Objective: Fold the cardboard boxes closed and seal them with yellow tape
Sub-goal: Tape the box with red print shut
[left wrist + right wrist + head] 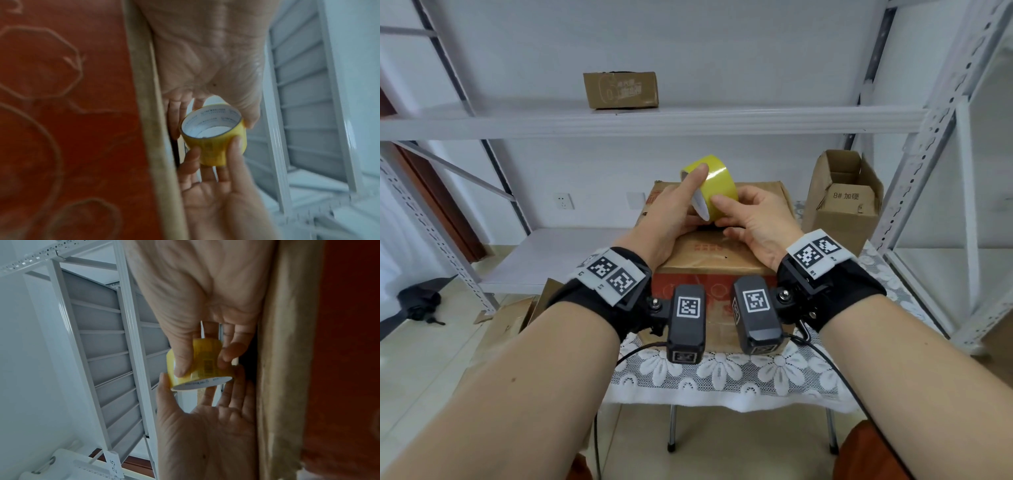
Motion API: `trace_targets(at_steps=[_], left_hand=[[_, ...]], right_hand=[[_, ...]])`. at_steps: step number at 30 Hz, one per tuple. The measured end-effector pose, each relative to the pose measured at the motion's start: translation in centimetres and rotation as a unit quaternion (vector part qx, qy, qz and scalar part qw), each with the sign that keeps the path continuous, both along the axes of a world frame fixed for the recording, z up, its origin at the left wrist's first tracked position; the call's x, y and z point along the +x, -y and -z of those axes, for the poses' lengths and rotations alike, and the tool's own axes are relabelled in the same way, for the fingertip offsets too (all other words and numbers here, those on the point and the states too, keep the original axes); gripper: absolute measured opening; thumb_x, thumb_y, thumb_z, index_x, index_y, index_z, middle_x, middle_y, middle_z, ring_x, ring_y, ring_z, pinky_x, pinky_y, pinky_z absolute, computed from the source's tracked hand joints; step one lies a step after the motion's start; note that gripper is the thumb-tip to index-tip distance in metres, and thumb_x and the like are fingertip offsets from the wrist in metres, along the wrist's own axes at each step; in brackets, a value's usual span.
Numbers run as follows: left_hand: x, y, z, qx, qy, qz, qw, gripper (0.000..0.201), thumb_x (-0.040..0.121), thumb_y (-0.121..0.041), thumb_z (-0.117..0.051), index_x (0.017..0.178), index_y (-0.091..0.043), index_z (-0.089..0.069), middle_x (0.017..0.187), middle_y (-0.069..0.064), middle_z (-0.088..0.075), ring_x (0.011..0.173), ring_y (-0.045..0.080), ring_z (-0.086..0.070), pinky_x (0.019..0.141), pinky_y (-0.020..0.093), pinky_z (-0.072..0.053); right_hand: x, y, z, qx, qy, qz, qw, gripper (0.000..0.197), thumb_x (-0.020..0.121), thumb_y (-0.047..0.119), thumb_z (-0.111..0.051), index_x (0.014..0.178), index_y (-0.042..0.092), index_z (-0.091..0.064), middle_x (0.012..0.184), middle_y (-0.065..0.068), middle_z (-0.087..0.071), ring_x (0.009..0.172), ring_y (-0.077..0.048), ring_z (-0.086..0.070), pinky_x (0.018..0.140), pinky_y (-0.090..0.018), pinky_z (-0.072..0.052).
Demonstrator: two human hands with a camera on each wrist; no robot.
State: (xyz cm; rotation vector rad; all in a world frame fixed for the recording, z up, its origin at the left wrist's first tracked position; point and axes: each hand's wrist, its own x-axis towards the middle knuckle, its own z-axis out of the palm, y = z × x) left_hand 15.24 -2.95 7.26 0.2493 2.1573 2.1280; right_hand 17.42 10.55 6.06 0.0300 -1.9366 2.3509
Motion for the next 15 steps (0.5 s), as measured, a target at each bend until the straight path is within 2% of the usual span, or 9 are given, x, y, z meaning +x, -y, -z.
trace_targets(at_steps=[3, 6, 9, 12, 15], left_hand=[[0.10, -0.54, 0.08, -0.066, -0.030, -0.047, 0.996, 0.071, 0.075, -0.075, -0.054, 0.113, -0.015, -0.060, 0.108, 0.009, -0.069, 0.097, 0.023, -0.068, 0.094, 0.043, -0.052], [0.15, -0.63, 0.05, -0.136, -0.056, -0.113, 0.983, 0.066, 0.080, -0.078, -0.045, 0.101, -0.017, -0.062, 0.100, 0.000, -0.066, 0.095, 0.018, -0.062, 0.091, 0.039, -0.047], [-0.05, -0.66, -0.07, -0.128, -0.034, -0.153, 0.979, 0.077, 0.076, -0.081, -0.041, 0.101, -0.014, -0.068, 0.102, 0.005, -0.068, 0.097, 0.024, -0.062, 0.098, 0.043, -0.045], [-0.13, -0.69, -0.21, -0.149, -0.028, -0.177, 0.972, 0.073, 0.087, -0.073, -0.035, 0.103, -0.009, -0.067, 0.109, 0.010, -0.066, 0.103, 0.028, -0.060, 0.101, 0.045, -0.042], [0.01, -0.72, -0.43, -0.160, -0.038, -0.190, 0.968, 0.079, 0.084, -0.074, -0.030, 0.105, -0.007, -0.067, 0.116, 0.015, -0.064, 0.107, 0.031, -0.057, 0.102, 0.046, -0.041]], right_hand=[[-0.05, 0.00, -0.26, -0.023, 0.013, 0.014, 1.000, 0.018, 0.085, 0.026, -0.070, 0.080, 0.012, -0.060, 0.076, -0.007, -0.065, 0.053, -0.014, -0.058, 0.047, -0.020, -0.046], [-0.08, -0.03, -0.27, -0.043, 0.009, 0.011, 0.999, 0.017, 0.086, 0.023, -0.069, 0.080, 0.010, -0.060, 0.075, -0.010, -0.065, 0.048, -0.015, -0.058, 0.044, -0.019, -0.047], [0.04, -0.06, -0.21, -0.065, 0.002, -0.015, 0.998, 0.007, 0.085, 0.010, -0.068, 0.088, 0.005, -0.064, 0.078, -0.013, -0.066, 0.051, -0.017, -0.061, 0.046, -0.020, -0.050], [0.16, -0.17, -0.27, -0.074, -0.002, -0.040, 0.996, 0.010, 0.085, 0.000, -0.064, 0.095, 0.000, -0.065, 0.082, -0.015, -0.068, 0.055, -0.018, -0.064, 0.052, -0.020, -0.053], [0.33, -0.09, -0.35, -0.083, -0.003, -0.050, 0.995, 0.015, 0.085, -0.005, -0.061, 0.100, -0.005, -0.063, 0.084, -0.016, -0.068, 0.056, -0.018, -0.065, 0.054, -0.021, -0.055]])
